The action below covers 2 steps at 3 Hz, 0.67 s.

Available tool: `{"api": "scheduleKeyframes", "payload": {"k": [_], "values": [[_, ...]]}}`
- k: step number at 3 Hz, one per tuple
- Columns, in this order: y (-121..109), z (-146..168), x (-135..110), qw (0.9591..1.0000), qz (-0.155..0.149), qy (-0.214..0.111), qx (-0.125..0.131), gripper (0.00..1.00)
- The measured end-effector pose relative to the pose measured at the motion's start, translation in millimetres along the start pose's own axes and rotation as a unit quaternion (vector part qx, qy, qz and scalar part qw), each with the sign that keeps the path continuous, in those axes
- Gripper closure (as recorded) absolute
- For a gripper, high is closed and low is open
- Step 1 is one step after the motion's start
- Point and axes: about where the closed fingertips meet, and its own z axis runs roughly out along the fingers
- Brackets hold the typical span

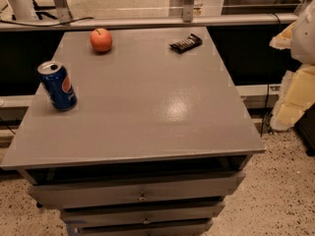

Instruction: Move apple near pepsi can

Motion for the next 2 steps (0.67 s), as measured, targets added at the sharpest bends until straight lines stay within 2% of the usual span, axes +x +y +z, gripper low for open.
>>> {"api": "scheduleKeyframes", "payload": {"k": [1, 2], "values": [[-3.3, 0.8, -4.6, 1.0, -0.002, -0.008, 0.005, 0.0], [-20.8, 14.1, -21.2, 0.9987, -0.002, -0.05, 0.005, 0.0]]}}
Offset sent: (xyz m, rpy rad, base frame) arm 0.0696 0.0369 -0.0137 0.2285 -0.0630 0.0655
